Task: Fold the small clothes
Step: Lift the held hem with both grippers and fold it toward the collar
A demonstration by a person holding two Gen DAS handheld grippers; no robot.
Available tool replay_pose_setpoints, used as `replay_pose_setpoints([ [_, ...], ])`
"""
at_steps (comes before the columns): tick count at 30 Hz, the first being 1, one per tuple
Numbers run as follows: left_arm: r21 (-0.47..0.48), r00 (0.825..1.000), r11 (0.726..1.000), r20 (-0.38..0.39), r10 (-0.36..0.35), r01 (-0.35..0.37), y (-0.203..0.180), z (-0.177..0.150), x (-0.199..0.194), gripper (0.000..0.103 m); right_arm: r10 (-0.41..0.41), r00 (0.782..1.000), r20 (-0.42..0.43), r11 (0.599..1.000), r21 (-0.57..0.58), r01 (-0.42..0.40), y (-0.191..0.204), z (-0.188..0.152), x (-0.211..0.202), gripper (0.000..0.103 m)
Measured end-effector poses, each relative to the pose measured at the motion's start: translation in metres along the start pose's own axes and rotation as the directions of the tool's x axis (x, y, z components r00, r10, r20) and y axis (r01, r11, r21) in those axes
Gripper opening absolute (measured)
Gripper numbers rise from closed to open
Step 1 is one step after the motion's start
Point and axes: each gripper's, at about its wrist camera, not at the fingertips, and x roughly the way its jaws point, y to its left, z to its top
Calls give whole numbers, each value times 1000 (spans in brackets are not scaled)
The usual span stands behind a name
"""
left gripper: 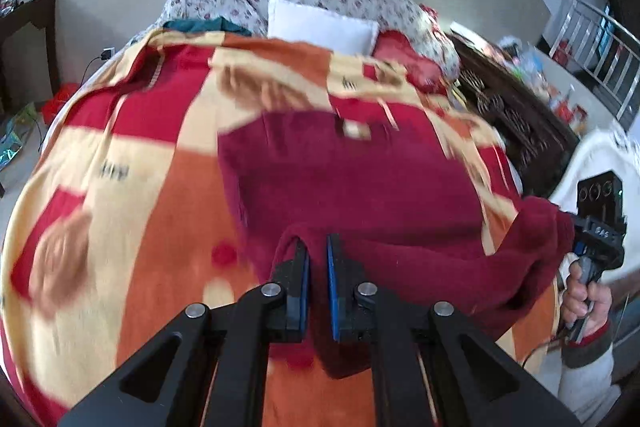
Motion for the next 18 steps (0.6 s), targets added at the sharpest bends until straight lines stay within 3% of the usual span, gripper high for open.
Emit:
replay_pose_setpoints([
  [3,-22,998,998,14,56,-56,11,42,36,8,-67,998,10,997,42,66,-34,33,33,11],
  [6,-61,996,994,-10,93,-94,25,66,75,8,-174,985,11,976,137,171,-79,55,59,12],
  [8,-56,992,991,-40,121,-123,32,75,98,11,-193,981,-4,957,221,189,-102,63,65,12],
  [12,-61,994,993,-53,97,-100,38,87,108,15,-199,980,6,970,145,196,-89,67,58,13],
  [13,-66,994,993,-44,96,-98,39,89,104,27,-203,979,13,971,133,200,-84,66,52,15],
  [14,-66,992,990,-18,122,-123,38,91,98,49,-202,979,26,972,130,197,-80,66,46,18],
  [16,-66,980,983,84,178,-173,36,96,79,70,-201,978,54,969,156,191,-83,69,37,30],
  [18,-70,976,982,119,181,-174,36,99,68,71,-237,969,74,958,183,220,-84,76,32,66],
])
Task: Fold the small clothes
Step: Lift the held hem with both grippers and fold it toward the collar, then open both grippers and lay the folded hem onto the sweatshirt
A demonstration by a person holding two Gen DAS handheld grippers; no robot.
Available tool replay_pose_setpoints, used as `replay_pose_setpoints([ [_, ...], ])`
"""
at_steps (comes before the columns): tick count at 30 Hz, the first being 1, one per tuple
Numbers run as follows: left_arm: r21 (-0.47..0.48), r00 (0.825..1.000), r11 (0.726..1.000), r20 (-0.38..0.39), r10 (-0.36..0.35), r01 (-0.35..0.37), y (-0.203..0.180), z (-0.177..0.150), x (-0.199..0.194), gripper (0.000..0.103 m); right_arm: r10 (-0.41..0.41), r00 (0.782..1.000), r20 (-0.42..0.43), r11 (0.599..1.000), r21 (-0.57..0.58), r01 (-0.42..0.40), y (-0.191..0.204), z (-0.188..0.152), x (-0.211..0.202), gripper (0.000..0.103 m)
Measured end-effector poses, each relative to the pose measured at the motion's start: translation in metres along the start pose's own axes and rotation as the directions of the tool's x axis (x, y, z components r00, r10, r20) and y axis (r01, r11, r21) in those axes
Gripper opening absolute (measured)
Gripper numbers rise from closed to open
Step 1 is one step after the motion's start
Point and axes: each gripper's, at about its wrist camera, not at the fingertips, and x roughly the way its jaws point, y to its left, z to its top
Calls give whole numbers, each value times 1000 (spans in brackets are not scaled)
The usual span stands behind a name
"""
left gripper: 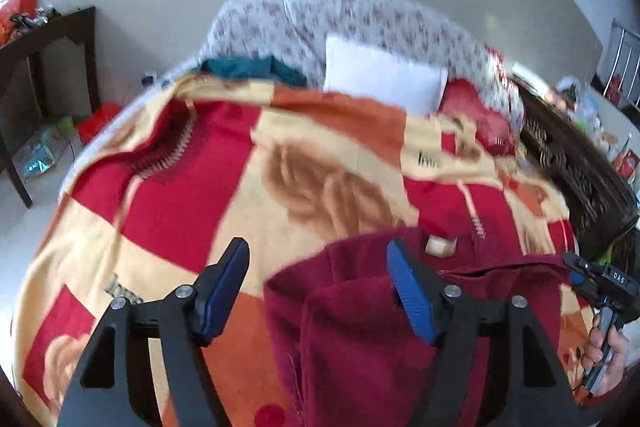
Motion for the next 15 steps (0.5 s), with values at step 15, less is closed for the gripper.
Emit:
replay_pose_setpoints([
  [15,134,977,978,-120,177,-160,-44,-38,90,71,-304,952,-22,887,-371,274,43,-13,85,43],
])
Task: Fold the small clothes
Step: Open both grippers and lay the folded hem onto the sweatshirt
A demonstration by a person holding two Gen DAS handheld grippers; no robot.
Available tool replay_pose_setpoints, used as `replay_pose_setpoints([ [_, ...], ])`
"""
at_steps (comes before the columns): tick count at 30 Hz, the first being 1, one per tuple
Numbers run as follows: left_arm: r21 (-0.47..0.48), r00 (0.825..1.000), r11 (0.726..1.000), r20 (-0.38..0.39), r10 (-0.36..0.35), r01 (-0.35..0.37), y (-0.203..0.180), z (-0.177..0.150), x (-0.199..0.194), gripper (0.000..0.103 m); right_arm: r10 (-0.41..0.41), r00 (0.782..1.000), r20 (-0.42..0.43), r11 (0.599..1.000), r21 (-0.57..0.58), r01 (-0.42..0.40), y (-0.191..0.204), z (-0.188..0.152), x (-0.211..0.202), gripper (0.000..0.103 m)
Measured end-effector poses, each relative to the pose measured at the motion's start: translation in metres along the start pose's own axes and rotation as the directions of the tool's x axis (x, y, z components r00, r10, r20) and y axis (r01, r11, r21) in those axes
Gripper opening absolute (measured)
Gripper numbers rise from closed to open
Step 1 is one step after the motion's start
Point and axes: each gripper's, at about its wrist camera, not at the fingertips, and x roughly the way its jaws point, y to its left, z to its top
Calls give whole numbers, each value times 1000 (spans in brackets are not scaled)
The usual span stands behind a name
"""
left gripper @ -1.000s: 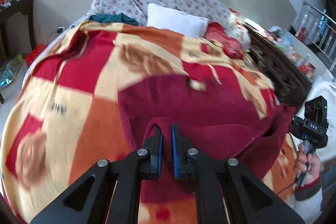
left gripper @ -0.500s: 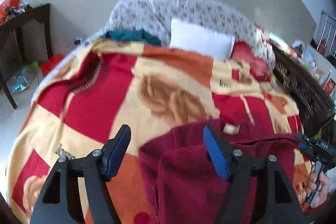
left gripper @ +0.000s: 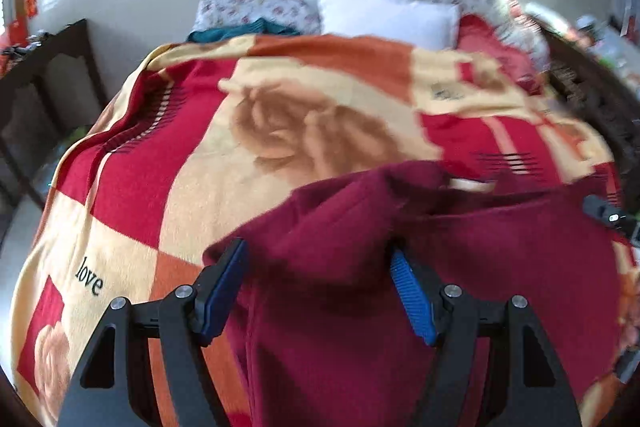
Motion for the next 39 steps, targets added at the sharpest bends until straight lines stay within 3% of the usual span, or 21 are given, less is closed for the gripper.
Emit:
replay_pose_setpoints([
  [2,-16,999,999,-37,33,-34,7,7,23,73,-41,998,-44,999,5,42,-8,2,23,40],
  [5,-93,999,996,-48,7,-12,26,14,35,79,-26,995,-93,998,52,31,-19,7,40,40],
  [7,-107,999,994,-49,-19,14,31,13,30,79,-28,998,-59,999,45,30,-16,7,26,41],
  [9,-88,999,996,-36,0,-3,33,6,18,79,-17,999,-31,999,39,19,-10,2,3,42],
  [13,-68,996,994,-16,-89,88,46,-22,-23,79,127,991,-35,991,37,-126,10,-23,-42,45],
  [15,-59,991,989,4,-133,133,53,-43,-46,79,148,988,-33,989,8,-147,17,-44,-64,54],
  [17,-42,988,987,7,-157,157,58,-63,-63,79,121,992,-40,993,-1,-121,18,-64,-72,70],
  [18,-32,984,984,3,-178,178,59,-76,-70,79,102,993,-65,995,-7,-103,18,-73,-69,73],
  [19,-25,981,981,-5,-195,195,59,-84,-73,79,80,992,-95,996,-23,-83,17,-84,-62,73],
  [22,1,971,972,-40,-236,236,55,-112,-76,79,67,995,-75,997,-42,-71,21,-88,-64,72],
  [26,68,968,967,-67,-241,246,44,-137,-74,79,138,990,13,990,-11,-138,23,-93,-104,72],
  [33,35,955,957,-84,-286,289,45,-144,-60,79,34,999,-15,999,31,-33,-8,-134,-129,73],
  [39,86,938,936,-84,-335,342,41,-151,-71,79,93,995,-48,993,80,-89,-25,-151,-124,73],
])
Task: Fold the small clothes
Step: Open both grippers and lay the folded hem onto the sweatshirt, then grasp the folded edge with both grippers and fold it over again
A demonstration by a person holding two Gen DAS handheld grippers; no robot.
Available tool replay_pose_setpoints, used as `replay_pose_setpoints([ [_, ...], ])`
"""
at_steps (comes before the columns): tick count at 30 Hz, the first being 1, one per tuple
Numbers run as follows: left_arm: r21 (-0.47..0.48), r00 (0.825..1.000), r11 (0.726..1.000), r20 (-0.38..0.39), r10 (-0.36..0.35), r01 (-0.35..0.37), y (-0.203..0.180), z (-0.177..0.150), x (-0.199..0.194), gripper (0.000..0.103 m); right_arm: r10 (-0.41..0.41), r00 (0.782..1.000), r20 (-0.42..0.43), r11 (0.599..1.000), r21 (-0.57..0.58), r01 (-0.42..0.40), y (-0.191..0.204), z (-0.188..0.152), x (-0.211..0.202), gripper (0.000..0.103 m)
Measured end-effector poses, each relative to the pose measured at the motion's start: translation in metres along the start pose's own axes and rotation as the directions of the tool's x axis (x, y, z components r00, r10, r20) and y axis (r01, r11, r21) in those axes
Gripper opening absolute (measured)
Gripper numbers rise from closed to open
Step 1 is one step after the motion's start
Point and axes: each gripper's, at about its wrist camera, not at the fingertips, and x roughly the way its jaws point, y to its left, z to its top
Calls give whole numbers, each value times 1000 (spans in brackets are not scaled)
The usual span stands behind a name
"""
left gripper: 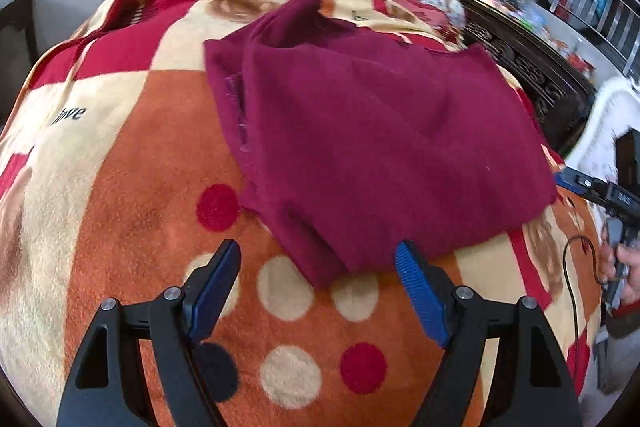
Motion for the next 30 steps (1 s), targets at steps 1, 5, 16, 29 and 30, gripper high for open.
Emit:
replay_pose_setpoints([
  [1,12,1000,1000,-2,7,-7,-1,0,1,79,14,1000,-10,1000,2,-14,0,-1,3,73],
  [5,17,1000,1000,-15,2,-2,-4,3,11,78,36,998,-49,999,-6,-36,1,-2,23,51],
  [16,76,994,992,-61,-96,100,-4,18,-9,26,8,999,38,992,-125,-4,25,9,-14,8],
  [29,83,997,996,-72,22,-16,11,0,-19,11,-25,998,55,999,-19,26,10,15,-21,10],
  [30,92,998,995,-55,38,-33,9,3,-24,11,-12,997,76,1000,-11,12,12,19,-26,12],
])
